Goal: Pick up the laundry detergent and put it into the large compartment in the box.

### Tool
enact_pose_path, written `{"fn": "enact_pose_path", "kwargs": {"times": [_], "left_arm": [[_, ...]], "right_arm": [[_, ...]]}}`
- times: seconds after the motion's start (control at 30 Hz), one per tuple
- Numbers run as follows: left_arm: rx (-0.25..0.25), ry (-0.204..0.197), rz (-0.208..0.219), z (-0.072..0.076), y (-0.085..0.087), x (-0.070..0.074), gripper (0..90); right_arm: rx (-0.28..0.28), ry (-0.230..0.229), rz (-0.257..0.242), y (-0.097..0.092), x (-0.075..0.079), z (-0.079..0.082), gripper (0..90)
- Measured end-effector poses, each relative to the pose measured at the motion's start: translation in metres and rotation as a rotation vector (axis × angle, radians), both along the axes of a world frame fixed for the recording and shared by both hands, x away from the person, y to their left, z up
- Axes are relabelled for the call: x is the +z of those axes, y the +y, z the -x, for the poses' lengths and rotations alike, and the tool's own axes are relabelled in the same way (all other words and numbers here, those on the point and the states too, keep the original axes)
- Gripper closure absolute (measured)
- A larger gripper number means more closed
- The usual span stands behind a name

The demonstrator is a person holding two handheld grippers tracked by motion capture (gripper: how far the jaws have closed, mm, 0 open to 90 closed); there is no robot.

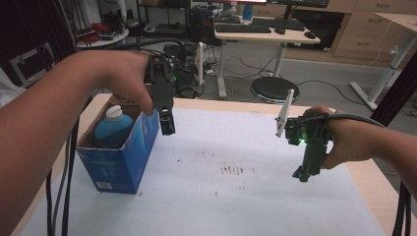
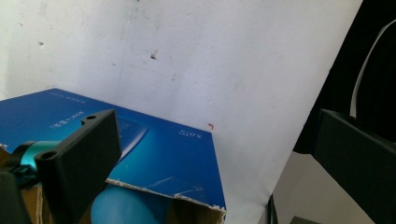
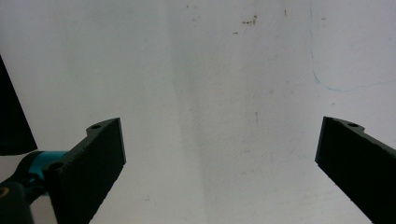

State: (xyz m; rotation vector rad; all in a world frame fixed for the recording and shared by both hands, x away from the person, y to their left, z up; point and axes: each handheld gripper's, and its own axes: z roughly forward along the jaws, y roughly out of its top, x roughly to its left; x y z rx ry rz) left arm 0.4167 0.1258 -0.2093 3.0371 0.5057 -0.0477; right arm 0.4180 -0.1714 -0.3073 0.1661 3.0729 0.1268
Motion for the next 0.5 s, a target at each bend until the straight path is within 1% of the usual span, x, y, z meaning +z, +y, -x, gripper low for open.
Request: {"fn": "enact_pose_path", "kwargs": {"times": [0.03,0.13,0.33,0.5], "left_arm": [[0.008,0.000,-0.001,0.000,0.000,-0.001,1.7],[0.008,0.006,-0.012,-0.001,-0.001,-0.003,1.7],[-0.031,0.037,0.001,0.003,-0.004,-0.011,1.7],[-0.061,0.067,-0.017,0.008,-0.009,-0.018,1.6]], "right_arm": [[-0.006,0.002,-0.001,0.000,0.000,0.000,0.6],[-0.004,0.001,-0.002,0.002,0.000,0.000,0.6],[0.005,0.004,0.002,0.004,-0.001,0.000,0.6],[0.014,0.004,-0.001,0.007,-0.001,-0.001,0.6]]}}
